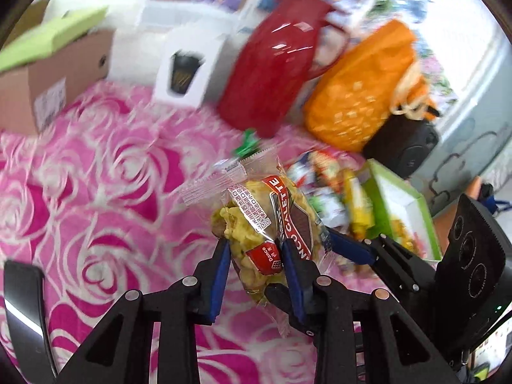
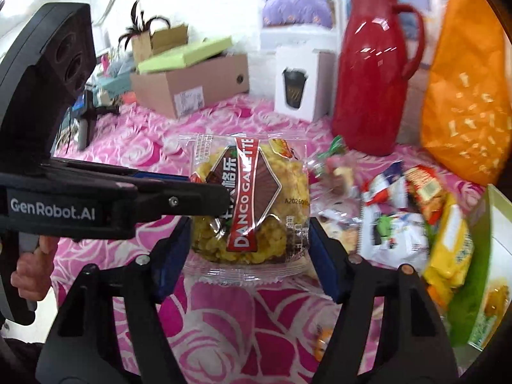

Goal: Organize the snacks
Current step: 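Carry the Danco Galette bag into the green box with the left tool and release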

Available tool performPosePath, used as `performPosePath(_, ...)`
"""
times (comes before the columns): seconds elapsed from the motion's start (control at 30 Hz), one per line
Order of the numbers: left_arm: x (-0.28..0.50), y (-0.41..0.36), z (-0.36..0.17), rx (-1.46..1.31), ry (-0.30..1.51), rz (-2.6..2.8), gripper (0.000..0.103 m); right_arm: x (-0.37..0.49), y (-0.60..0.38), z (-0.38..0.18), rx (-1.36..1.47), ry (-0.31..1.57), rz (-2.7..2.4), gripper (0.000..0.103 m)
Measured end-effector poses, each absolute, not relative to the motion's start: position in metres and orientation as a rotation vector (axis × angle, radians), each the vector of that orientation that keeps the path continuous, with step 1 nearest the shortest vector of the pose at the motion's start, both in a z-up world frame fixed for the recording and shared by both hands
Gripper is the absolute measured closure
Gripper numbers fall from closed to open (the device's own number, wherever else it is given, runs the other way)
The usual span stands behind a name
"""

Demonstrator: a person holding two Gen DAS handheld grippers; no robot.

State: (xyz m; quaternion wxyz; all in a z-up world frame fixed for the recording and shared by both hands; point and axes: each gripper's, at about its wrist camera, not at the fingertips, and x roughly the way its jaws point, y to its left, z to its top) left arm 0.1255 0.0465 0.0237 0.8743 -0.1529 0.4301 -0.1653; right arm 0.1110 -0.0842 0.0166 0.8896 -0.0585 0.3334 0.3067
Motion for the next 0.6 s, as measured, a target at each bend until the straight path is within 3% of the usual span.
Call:
performPosePath(0.3,0.143,-0.053,0.067,-0.207,0.844,-0.554,0.071,0.088,-0.181,0.052,0.004,0.593,0.404,0.031)
performPosePath(0.6,0.174,-0.178,0.058,-0.096,0.893,-0.745,0.071,0.081,-0.287,0.042,0.151,0.615,0.166,0.031)
